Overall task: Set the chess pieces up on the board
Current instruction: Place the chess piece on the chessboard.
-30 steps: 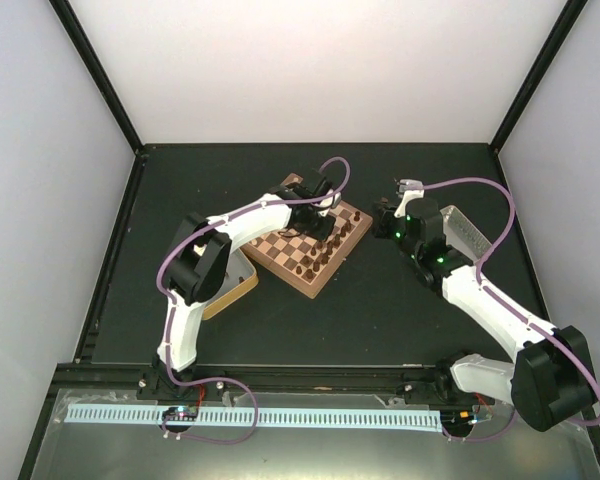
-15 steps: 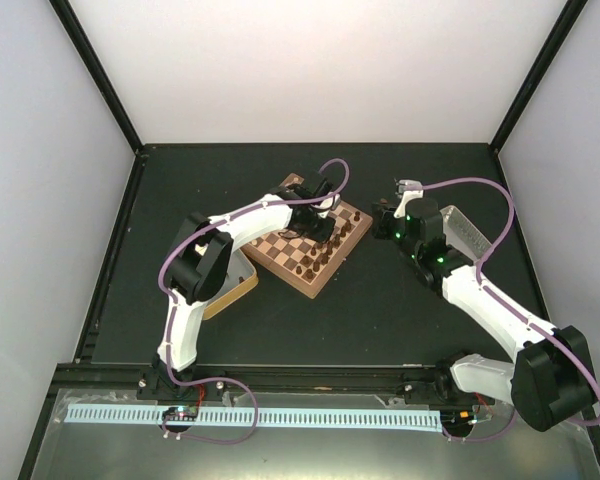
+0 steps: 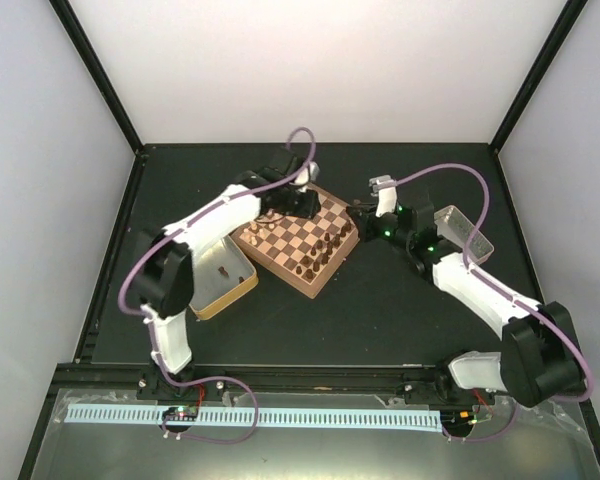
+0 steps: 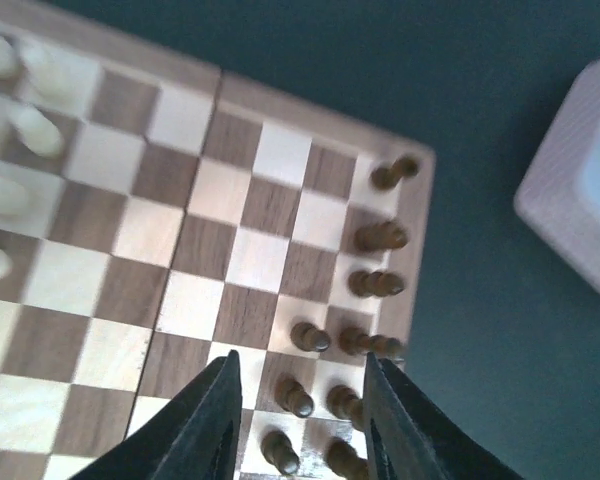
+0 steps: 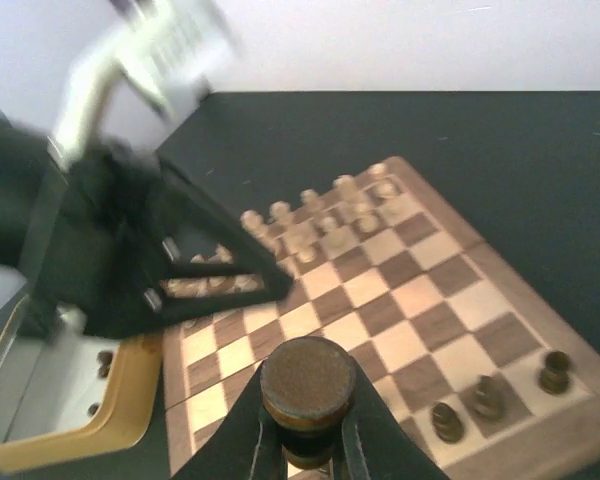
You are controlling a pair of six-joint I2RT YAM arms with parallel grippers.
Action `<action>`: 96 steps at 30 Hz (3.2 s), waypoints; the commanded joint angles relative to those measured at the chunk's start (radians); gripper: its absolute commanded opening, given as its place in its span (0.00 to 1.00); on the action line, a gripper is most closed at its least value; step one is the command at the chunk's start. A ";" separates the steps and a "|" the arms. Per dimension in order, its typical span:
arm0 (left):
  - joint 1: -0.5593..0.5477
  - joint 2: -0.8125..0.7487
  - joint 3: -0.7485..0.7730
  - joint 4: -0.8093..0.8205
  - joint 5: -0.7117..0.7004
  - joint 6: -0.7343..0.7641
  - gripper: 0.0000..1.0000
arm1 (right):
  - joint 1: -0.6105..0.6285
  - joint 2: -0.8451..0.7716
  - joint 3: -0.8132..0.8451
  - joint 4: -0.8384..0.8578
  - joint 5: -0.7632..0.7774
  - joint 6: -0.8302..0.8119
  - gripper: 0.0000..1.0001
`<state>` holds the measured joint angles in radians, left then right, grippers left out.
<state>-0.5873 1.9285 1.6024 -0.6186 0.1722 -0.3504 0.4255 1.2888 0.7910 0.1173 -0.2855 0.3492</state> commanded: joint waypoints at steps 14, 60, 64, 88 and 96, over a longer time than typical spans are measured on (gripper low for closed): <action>0.179 -0.439 -0.305 0.354 0.613 -0.116 0.77 | 0.106 0.200 0.193 0.053 -0.321 -0.562 0.01; 0.147 -0.198 -0.110 -0.135 0.571 0.031 0.28 | 0.208 0.337 0.474 -0.321 -0.036 -0.732 0.01; 0.147 -0.190 -0.109 -0.108 0.600 0.010 0.13 | 0.210 0.326 0.457 -0.294 -0.058 -0.729 0.01; 0.301 -0.446 -0.366 0.479 0.716 -0.388 0.02 | 0.054 0.095 0.179 0.188 -0.389 0.013 0.70; 0.305 -0.565 -0.464 0.868 0.693 -0.655 0.03 | -0.005 0.337 0.161 0.981 -0.501 1.160 0.70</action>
<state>-0.2871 1.4216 1.1709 -0.0280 0.8581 -0.8360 0.4145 1.5192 0.9569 0.6086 -0.7078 0.8440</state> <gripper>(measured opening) 0.145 0.703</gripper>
